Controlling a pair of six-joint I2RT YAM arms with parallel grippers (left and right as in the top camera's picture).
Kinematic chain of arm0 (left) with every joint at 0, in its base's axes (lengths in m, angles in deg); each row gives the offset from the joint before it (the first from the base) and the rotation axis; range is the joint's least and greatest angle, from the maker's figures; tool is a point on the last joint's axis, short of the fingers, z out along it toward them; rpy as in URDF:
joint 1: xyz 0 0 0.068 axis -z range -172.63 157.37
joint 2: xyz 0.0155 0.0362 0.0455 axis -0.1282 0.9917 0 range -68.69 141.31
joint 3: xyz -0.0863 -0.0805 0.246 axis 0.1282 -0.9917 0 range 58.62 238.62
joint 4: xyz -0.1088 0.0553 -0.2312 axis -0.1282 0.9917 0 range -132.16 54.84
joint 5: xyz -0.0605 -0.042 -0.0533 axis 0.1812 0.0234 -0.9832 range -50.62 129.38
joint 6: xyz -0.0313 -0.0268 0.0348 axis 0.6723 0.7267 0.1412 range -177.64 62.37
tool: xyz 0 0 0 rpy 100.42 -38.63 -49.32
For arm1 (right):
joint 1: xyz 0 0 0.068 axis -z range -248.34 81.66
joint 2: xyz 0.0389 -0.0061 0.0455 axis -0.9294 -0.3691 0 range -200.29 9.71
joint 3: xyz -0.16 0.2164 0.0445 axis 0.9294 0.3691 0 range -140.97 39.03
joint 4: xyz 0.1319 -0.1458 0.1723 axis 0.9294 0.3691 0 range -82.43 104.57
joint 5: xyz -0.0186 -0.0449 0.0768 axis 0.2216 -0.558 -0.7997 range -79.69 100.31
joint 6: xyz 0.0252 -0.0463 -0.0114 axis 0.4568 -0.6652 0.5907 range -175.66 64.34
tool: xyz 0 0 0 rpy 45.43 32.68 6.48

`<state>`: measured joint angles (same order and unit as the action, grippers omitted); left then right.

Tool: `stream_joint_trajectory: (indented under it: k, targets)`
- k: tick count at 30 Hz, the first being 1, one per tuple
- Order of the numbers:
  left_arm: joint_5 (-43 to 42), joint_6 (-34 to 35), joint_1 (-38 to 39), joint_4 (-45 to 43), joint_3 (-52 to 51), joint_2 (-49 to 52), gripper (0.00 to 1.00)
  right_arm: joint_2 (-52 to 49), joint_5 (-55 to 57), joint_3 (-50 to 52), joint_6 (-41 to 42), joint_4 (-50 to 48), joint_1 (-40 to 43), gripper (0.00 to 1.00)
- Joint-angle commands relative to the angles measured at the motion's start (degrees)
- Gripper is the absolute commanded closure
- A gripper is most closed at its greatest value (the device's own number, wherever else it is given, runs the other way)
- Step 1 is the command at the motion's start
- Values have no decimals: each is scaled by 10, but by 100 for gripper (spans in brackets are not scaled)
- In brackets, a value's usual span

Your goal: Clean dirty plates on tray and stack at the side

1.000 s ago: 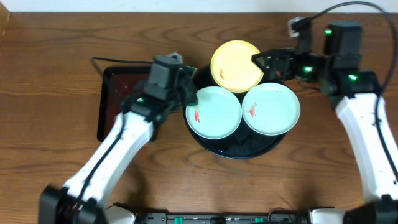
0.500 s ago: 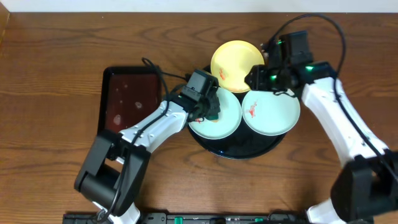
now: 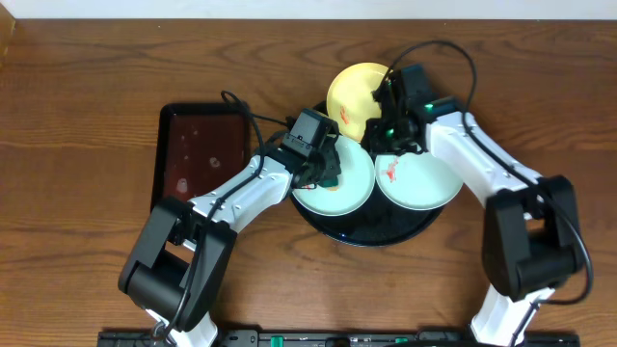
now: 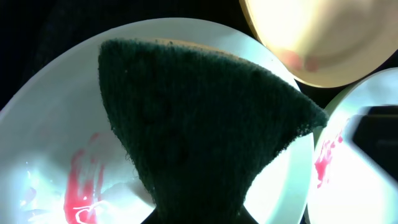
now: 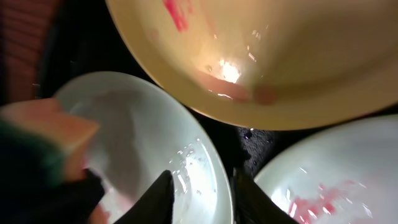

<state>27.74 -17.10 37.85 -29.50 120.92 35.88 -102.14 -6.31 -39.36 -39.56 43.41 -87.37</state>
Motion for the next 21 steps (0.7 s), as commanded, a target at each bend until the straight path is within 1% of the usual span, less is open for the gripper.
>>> stream_joint_trajectory:
  k: [1, 6, 11, 14, 21]
  targets:
    - [8, 5, -2, 0, 3, 1, 92, -17, 4, -7, -22, -13, -10, 74]
    - [7, 5, -2, 0, 3, 1, 92, -21, 29, -7, -32, -16, -11, 77]
    - [7, 5, -2, 0, 3, 1, 92, -37, 32, -7, -59, -17, -15, 77]
    - [7, 5, -1, -2, 3, 1, 92, -45, 33, -7, -67, -20, -21, 78]
    - [7, 5, -1, -2, 3, 1, 92, -55, 41, -6, -102, -19, -30, 76]
